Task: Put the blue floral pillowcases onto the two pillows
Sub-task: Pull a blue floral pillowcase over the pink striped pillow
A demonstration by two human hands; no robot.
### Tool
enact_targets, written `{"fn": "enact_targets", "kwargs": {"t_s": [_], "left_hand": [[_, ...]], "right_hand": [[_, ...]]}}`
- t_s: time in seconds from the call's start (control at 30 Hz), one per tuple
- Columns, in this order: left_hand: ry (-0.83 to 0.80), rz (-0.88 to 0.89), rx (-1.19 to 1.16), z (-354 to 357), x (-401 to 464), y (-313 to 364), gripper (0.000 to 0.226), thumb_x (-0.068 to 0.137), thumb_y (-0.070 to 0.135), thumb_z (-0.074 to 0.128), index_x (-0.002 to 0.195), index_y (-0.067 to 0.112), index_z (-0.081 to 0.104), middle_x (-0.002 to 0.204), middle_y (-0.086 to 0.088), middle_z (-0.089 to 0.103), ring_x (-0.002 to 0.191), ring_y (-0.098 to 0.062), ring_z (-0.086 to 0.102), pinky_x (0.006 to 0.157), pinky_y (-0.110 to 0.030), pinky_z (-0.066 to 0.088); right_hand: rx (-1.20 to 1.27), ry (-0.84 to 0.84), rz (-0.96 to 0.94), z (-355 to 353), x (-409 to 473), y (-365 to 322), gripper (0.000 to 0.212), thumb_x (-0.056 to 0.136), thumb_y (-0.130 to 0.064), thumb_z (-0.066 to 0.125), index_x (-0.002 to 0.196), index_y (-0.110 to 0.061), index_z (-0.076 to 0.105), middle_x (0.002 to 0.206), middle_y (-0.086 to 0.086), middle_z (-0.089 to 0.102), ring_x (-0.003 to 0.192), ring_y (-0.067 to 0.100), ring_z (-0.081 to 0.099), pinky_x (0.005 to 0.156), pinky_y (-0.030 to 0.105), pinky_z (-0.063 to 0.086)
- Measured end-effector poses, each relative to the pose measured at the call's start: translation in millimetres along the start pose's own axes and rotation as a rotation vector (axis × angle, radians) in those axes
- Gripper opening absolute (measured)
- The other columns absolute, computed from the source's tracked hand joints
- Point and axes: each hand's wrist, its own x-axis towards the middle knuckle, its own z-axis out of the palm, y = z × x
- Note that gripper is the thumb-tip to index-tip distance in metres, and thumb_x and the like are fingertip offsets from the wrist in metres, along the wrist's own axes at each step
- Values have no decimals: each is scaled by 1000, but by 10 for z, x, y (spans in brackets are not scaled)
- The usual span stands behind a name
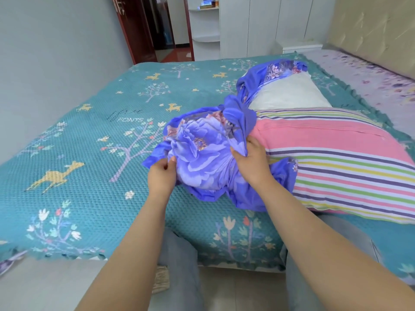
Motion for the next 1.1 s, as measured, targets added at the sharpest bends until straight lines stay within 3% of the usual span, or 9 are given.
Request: {"fn": "enact_targets", "kwargs": {"t_s": [0.2, 0.3, 0.43, 0.6, 0.73, 0.87, 0.93, 1.0, 1.1], "left_hand": [[56, 243, 184, -249, -54, 505, 45, 97, 32, 45, 57, 11, 38, 68, -23, 57, 69, -32, 54, 61, -34, 35], [12, 122, 184, -98, -155, 256, 41, 95, 34, 48, 61, 12, 41, 77, -25, 61, 78, -35, 60, 64, -35, 38], [240, 84, 194, -173, -301, -118, 32, 86, 43, 62, 88, 15, 47, 82, 0, 59, 85, -30, 62, 69, -39, 43], [143, 297, 504, 44, -378, -79, 42, 81, 58, 58, 80, 17, 59, 88, -4, 61, 84, -29, 59, 62, -36, 43], [40, 250, 577, 322, -202, 12, 30, 91, 36, 53, 92, 8, 63, 102, -14, 64, 93, -34, 61, 65, -38, 41], [-36, 233, 550, 403, -75, 63, 28, 94, 23, 46, 92, 3, 65, 96, -22, 67, 89, -40, 61, 64, -38, 40], [-75, 236, 515, 307, -21, 43, 27, 93, 23, 49, 91, 3, 67, 94, -23, 68, 89, -39, 62, 69, -38, 43], [-95, 217, 486, 165, 14, -16, 24, 90, 28, 56, 86, 7, 67, 92, -20, 69, 88, -36, 63, 69, -36, 44], [-86, 228, 554, 20, -37, -95, 25, 88, 35, 59, 84, 11, 62, 91, -15, 68, 88, -34, 63, 66, -35, 44]], "right_hand": [[-183, -217, 93, 42, 111, 24, 39, 74, -54, 39, 75, -21, 60, 80, -4, 54, 103, 33, 55, 94, 65, 36], [-256, -319, 130, 59, 151, 38, 34, 84, -55, 43, 87, -25, 61, 110, 2, 63, 117, 28, 50, 103, 62, 28], [-245, -285, 123, 154, 186, -10, 32, 96, -34, 46, 110, -10, 64, 119, 16, 61, 113, 34, 54, 91, 37, 37], [-120, -314, 206, 168, 304, -108, 34, 93, -39, 50, 113, -14, 62, 116, 16, 64, 110, 33, 57, 85, 31, 41], [-441, -274, 74, 168, 205, -151, 85, 79, -52, 65, 143, -12, 27, 151, 10, 30, 136, 29, 34, 106, 48, 30], [-870, 47, -654, 211, -42, -319, 95, 73, -35, 68, 150, -16, 17, 157, 7, 17, 144, 32, 18, 112, 57, 18], [-962, -249, -883, 246, -10, -252, 78, 80, -33, 62, 148, -20, 26, 156, 2, 24, 144, 25, 20, 116, 54, 10], [-1068, -659, -688, 238, 64, -174, 77, 87, -48, 54, 151, -25, 16, 159, -3, 10, 147, 18, 7, 114, 57, -3], [-1124, -777, -529, 314, 150, -112, 83, 86, -63, 45, 150, -34, 1, 159, -8, -7, 146, 15, -7, 109, 65, -7]]}}
